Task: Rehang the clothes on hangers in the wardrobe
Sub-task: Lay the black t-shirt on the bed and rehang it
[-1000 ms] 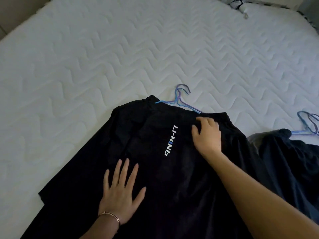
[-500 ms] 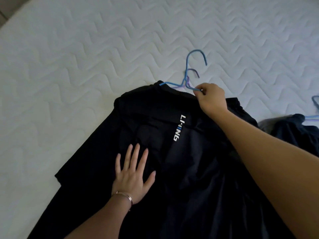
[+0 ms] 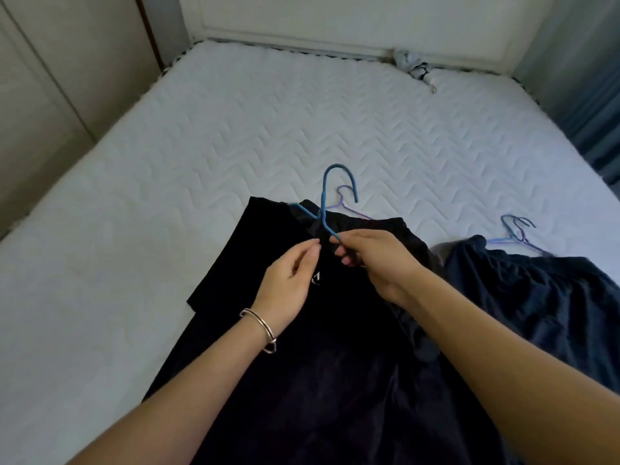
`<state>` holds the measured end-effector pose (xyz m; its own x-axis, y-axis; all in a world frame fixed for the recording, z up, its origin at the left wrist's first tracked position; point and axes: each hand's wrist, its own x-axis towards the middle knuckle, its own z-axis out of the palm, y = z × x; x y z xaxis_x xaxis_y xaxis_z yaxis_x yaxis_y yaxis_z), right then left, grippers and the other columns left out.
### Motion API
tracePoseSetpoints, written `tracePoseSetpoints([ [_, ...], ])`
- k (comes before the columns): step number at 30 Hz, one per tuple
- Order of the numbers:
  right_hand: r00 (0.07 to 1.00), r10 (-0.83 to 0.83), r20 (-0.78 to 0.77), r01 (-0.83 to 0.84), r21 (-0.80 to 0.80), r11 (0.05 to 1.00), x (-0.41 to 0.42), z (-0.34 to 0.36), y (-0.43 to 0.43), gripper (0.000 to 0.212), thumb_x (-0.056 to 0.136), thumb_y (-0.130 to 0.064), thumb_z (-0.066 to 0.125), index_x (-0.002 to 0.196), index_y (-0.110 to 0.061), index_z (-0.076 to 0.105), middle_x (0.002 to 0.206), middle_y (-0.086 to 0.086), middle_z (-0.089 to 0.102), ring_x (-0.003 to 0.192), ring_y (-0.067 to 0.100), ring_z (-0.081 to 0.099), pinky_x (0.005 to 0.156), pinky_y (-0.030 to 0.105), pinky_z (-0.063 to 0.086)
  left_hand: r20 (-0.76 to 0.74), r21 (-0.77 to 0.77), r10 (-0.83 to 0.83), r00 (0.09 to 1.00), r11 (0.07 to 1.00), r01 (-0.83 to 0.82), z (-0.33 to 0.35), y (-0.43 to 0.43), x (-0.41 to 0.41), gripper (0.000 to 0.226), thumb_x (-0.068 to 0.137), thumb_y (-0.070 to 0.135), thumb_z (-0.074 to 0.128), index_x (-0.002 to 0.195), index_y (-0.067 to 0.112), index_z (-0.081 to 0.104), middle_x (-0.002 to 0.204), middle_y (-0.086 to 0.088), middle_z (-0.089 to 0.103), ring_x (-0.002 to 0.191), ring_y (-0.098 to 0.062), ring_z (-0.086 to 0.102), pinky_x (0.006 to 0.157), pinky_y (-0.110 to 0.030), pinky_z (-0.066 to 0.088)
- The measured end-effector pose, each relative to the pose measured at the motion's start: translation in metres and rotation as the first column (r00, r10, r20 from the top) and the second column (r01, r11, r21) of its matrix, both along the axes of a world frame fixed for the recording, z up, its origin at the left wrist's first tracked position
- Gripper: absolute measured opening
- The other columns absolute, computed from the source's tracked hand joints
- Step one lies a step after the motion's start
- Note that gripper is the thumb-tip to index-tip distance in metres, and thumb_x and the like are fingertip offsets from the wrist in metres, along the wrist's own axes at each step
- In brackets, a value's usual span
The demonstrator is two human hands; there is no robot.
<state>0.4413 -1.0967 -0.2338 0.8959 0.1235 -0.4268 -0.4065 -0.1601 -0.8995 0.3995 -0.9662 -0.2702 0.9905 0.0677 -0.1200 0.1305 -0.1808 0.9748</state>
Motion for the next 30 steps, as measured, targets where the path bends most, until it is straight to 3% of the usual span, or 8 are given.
tracePoseSetpoints([
  [2, 0.998, 0.032, 0.051, -0.036, 0.074, 0.997, -0.037, 0.031, 0.012, 0.022, 0.093, -0.003, 0.045, 0.095, -0.002, 0.067, 0.07, 0.001, 0.057, 0.061, 0.008, 0.048, 0.061, 0.014, 0.043, -0.021, -0.178, 0.018, 1.0, 0.984, -0.021, 0.047, -0.005, -0.01, 0.014, 0.09, 0.023, 0.051, 0.097, 0.014, 0.059, 0.082, 0.001, 0.062, 0.076, -0.009, 0.059, 0.078, -0.021, 0.046],
  [5, 0.989, 0.078, 0.128, -0.094, 0.124, 0.988, -0.087, 0.091, 0.022, 0.026, 0.094, -0.002, 0.043, 0.09, -0.01, 0.067, 0.078, 0.0, 0.063, 0.071, 0.008, 0.056, 0.073, 0.016, 0.048, 0.003, -0.176, 0.09, 0.996, 0.98, -0.088, 0.114, 0.0, -0.033, 0.006, 0.086, 0.012, 0.058, 0.088, 0.01, 0.053, 0.07, -0.001, 0.057, 0.049, -0.001, 0.056, 0.051, -0.015, 0.048],
  [9, 0.911, 0.325, 0.256, -0.309, -0.102, 0.946, -0.139, 0.184, 0.011, 0.02, 0.091, -0.013, 0.054, 0.101, -0.016, 0.071, 0.101, -0.01, 0.069, 0.09, -0.004, 0.061, 0.091, 0.015, 0.045, 0.066, -0.153, 0.008, 0.998, 0.988, 0.002, 0.212, 0.018, -0.078, 0.012, 0.089, -0.001, 0.048, 0.084, 0.011, 0.049, 0.073, -0.005, 0.055, 0.044, 0.001, 0.062, 0.048, -0.014, 0.053],
  [14, 0.735, 0.233, 0.636, 0.055, -0.399, 0.916, -0.166, 0.3, -0.001, 0.029, 0.085, -0.018, 0.063, 0.114, -0.013, 0.061, 0.116, 0.005, 0.061, 0.107, 0.016, 0.057, 0.087, 0.02, 0.043, 0.108, 0.098, -0.223, 0.969, 0.972, 0.213, 0.346, 0.047, -0.139, 0.013, 0.092, 0.001, 0.044, 0.087, 0.011, 0.05, 0.08, -0.004, 0.055, 0.043, -0.003, 0.062, 0.052, -0.018, 0.054],
  [17, 0.511, 0.462, 0.724, 0.064, -0.568, 0.82, -0.183, 0.369, 0.006, 0.044, 0.086, -0.025, 0.062, 0.128, -0.019, 0.051, 0.127, 0.002, 0.055, 0.119, 0.014, 0.049, 0.094, 0.014, 0.03, 0.215, 0.29, -0.258, 0.942, 0.938, 0.191, 0.418, 0.062, -0.178, 0.022, 0.094, 0.003, 0.039, 0.088, 0.019, 0.054, 0.083, 0.003, 0.058, 0.041, 0.0, 0.056, 0.049, -0.017, 0.05],
  [23, 0.321, 0.385, 0.865, 0.071, -0.427, 0.902, -0.225, 0.449, 0.024, 0.016, 0.09, -0.025, 0.056, 0.097, -0.017, 0.068, 0.058, -0.008, 0.053, 0.05, -0.004, 0.048, 0.054, 0.008, 0.034, 0.447, 0.451, -0.19, 0.874, 0.892, -0.037, 0.498, 0.09, -0.249, 0.023, 0.092, 0.014, 0.047, 0.088, 0.033, 0.059, 0.088, 0.008, 0.067, 0.066, 0.002, 0.059, 0.065, -0.014, 0.045],
  [28, 0.292, 0.266, 0.919, 0.0, -0.278, 0.961, -0.251, 0.484, 0.023, 0.009, 0.091, -0.019, 0.056, 0.092, -0.018, 0.065, 0.054, -0.003, 0.05, 0.038, -0.001, 0.042, 0.044, 0.006, 0.03, 0.483, 0.691, -0.075, 0.873, 0.644, -0.327, 0.499, 0.141, -0.297, 0.015, 0.088, 0.031, 0.055, 0.096, 0.025, 0.066, 0.091, -0.007, 0.067, 0.089, -0.02, 0.06, 0.077, -0.03, 0.043],
  [30, 0.285, 0.274, 0.918, -0.034, -0.276, 0.96, -0.256, 0.493, 0.021, 0.007, 0.091, -0.019, 0.056, 0.091, -0.02, 0.063, 0.056, -0.002, 0.051, 0.039, 0.0, 0.042, 0.046, 0.007, 0.031, 0.46, 0.656, -0.045, 0.887, 0.691, -0.305, 0.501, 0.151, -0.314, 0.011, 0.088, 0.029, 0.054, 0.086, 0.028, 0.065, 0.081, 0.0, 0.064, 0.079, -0.017, 0.058, 0.066, -0.02, 0.04],
])
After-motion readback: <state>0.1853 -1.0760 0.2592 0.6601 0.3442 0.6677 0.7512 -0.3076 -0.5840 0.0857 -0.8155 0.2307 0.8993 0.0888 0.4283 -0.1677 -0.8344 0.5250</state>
